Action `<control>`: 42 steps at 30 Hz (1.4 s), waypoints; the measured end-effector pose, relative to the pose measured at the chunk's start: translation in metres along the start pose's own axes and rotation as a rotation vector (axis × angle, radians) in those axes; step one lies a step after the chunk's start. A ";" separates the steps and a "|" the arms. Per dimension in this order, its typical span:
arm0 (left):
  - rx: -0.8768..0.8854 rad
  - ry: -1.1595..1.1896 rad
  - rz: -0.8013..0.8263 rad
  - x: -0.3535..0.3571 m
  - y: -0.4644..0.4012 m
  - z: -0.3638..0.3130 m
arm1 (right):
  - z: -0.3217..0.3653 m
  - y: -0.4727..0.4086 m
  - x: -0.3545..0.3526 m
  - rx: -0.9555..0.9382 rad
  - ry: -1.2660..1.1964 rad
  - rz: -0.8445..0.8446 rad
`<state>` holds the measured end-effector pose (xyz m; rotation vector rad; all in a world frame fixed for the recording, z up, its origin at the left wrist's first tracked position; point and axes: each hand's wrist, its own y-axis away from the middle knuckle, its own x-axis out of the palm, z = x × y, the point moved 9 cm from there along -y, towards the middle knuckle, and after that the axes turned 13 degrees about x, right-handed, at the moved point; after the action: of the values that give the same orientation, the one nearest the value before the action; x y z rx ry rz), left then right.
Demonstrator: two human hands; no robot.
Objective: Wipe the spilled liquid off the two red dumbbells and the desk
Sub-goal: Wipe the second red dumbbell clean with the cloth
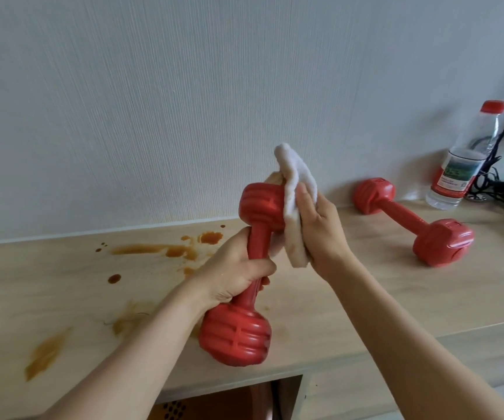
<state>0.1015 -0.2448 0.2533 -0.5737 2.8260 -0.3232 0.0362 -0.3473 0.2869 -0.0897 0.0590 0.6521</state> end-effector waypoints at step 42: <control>0.029 0.309 -0.485 -0.052 -0.003 -0.014 | 0.017 0.045 -0.031 -0.025 0.047 -0.051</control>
<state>0.1456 -0.2238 0.2773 -1.3070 2.9229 -0.5814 -0.0149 -0.3286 0.3034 -0.1307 0.0934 0.5994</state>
